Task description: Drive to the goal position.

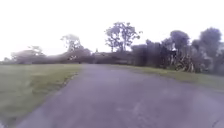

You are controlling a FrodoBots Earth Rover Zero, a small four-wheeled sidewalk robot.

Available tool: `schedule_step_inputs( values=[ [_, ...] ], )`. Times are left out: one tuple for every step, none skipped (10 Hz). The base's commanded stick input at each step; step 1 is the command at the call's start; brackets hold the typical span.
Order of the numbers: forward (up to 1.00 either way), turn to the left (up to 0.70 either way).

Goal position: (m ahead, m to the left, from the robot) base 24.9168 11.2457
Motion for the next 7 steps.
schedule_step_inputs(
  values=[
    [0.70, 0.00],
    [0.70, 0.00],
    [0.70, 0.00],
    [0.70, 0.00],
    [0.70, 0.00],
    [0.70, 0.00],
    [0.70, 0.00]
  ],
)
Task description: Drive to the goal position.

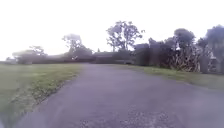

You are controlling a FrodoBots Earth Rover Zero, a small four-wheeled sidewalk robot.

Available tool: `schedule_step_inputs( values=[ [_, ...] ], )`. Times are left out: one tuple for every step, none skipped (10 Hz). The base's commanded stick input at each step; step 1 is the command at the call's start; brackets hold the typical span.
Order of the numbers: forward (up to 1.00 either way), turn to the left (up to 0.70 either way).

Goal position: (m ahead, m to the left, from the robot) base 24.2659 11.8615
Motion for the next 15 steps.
schedule_step_inputs(
  values=[
    [0.70, 0.00],
    [0.70, 0.00],
    [0.70, 0.00],
    [0.70, 0.00],
    [0.70, 0.00],
    [0.70, 0.00],
    [0.70, 0.00],
    [0.70, 0.00],
    [0.70, 0.00],
    [0.70, 0.00],
    [0.70, 0.00],
    [0.70, 0.00],
    [0.70, 0.00],
    [0.70, 0.00],
    [0.70, 0.00]
  ],
)
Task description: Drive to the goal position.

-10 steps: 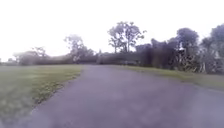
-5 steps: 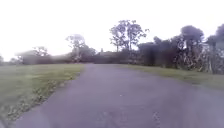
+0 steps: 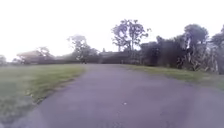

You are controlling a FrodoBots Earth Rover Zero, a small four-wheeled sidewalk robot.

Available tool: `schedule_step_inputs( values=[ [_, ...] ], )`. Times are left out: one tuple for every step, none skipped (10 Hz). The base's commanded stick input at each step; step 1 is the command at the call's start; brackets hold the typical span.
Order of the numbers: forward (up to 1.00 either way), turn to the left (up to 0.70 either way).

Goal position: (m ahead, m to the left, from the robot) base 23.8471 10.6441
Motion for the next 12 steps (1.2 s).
schedule_step_inputs(
  values=[
    [0.70, 0.00],
    [0.70, 0.00],
    [0.70, 0.00],
    [0.70, 0.00],
    [0.70, 0.00],
    [0.70, 0.00],
    [0.70, 0.00],
    [0.70, 0.00],
    [0.70, 0.00],
    [0.70, 0.00],
    [0.70, 0.00],
    [0.70, 0.00]
  ],
)
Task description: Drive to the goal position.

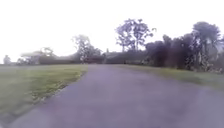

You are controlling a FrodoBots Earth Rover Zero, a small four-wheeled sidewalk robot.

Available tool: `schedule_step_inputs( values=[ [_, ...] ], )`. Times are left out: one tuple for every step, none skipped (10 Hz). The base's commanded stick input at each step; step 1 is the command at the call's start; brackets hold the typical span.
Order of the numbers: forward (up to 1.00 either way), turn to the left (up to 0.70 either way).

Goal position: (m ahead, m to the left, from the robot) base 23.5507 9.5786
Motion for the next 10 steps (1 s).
schedule_step_inputs(
  values=[
    [0.70, 0.00],
    [0.70, 0.00],
    [0.70, 0.00],
    [0.70, 0.00],
    [0.70, 0.00],
    [0.70, 0.00],
    [0.70, 0.00],
    [0.70, 0.00],
    [0.70, 0.00],
    [0.70, 0.00]
  ],
)
